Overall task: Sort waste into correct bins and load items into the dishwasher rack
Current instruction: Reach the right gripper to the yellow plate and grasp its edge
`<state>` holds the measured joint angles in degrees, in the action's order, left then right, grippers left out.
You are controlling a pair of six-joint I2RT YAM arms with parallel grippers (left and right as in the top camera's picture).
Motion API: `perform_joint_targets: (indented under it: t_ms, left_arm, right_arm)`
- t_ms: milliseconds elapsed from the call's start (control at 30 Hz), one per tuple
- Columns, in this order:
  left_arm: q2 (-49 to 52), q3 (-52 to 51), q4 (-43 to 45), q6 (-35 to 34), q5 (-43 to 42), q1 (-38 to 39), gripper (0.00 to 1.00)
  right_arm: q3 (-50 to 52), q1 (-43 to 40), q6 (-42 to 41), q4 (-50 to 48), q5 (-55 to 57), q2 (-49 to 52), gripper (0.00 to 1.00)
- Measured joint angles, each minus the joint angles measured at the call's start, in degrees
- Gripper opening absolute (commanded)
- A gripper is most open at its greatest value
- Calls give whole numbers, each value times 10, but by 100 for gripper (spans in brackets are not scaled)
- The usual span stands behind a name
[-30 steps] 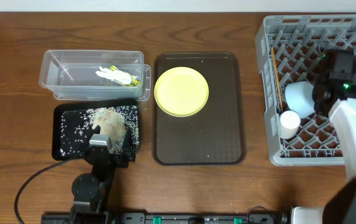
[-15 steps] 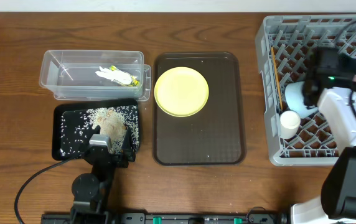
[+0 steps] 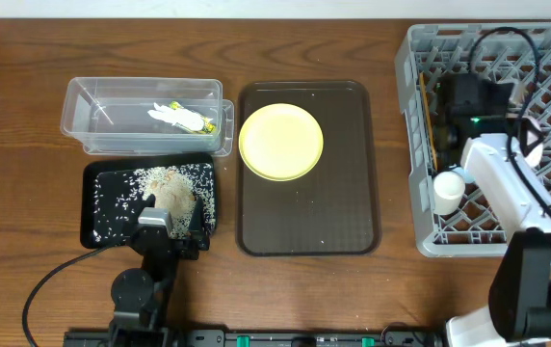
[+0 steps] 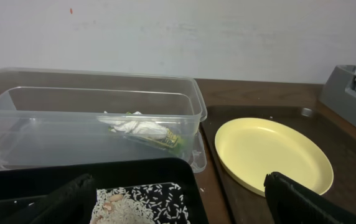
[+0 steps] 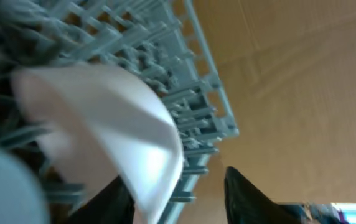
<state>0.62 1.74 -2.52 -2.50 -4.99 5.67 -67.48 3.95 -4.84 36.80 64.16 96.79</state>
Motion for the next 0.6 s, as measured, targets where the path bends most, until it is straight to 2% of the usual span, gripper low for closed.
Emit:
perform_joint_targets:
  t_ms: [133,333,467,600]
  left_arm:
    - [0,0,0,0,0,0,89]
    - [0,0,0,0,0,0,89]
    - [0,0,0,0,0,0,89]
    - [0,0,0,0,0,0,88]
  right_arm:
    - [-1,39,0,15,-108,-56,47]
    - [-13,113,-29,19,-429,-155,49]
    - [-17,169,-95,17,-607,-145,43]
    - [-17,226,-171,3,-666,-76,43]
